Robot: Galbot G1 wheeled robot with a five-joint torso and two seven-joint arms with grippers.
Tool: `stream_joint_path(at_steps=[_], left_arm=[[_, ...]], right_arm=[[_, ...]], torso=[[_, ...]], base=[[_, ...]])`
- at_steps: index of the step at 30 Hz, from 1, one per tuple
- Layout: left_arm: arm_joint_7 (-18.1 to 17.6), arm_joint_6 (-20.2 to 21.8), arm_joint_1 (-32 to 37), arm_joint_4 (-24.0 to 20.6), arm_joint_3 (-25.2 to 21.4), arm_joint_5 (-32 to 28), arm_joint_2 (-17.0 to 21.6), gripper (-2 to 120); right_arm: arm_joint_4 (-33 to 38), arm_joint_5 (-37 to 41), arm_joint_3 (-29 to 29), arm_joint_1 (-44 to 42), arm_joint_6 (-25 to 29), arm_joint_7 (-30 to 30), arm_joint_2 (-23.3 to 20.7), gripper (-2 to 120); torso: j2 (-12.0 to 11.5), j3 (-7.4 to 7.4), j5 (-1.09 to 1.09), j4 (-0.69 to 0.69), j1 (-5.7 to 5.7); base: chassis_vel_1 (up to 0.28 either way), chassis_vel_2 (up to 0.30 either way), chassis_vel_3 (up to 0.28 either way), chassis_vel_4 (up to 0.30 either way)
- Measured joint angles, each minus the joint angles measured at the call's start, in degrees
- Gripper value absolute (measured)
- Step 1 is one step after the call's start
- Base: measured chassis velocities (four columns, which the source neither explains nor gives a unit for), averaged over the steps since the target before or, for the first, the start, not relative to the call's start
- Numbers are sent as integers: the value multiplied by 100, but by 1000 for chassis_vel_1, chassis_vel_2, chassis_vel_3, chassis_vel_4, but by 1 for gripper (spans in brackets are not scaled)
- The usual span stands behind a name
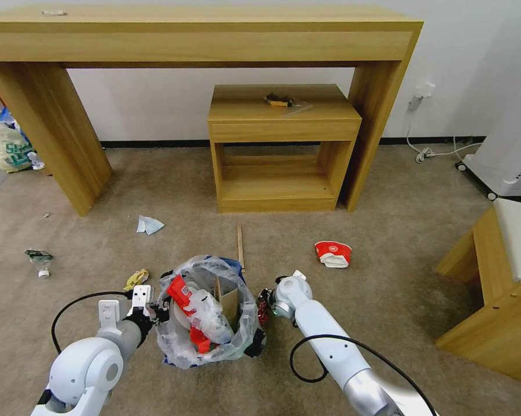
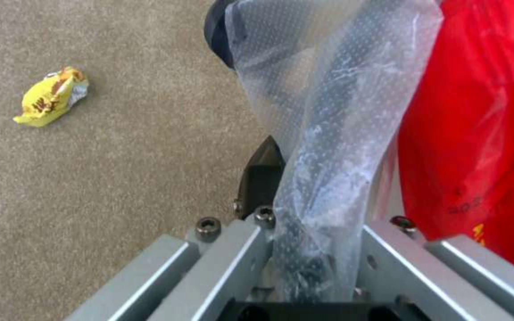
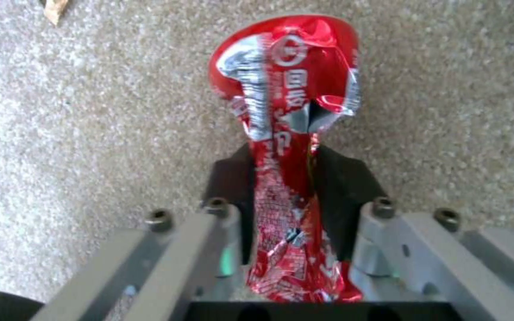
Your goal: Pick up the trash bin and place the garbage on the floor into it.
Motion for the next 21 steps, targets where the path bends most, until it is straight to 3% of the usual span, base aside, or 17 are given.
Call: stream_joint_path(at_steps=[3,9,18,21], left_arm=[[8,0,1,-6,0,-4,4,0],[20,0,0,-13,-1,-11,16,0],[39,0,-17,-20,15,-13,16,0],[44,0,-17,-25,16,-13,16,0]], right_arm=[[5,-136,1,-34,2,-101,-19,16],[52,-609,-6,-144,23,-403,-80,16],[772,-2014,-2,-684,147,-949,-477,16],[1027,-2126,23,-772,152,-1039,-581,16]], torso=[[0,0,0,0,0],[1,-1,3,3,-1],[1,1,-1,-5,-1],[1,0,-4,-5,-1]], base=[[0,0,0,0],[0,0,0,0],[0,0,0,0],[0,0,0,0]])
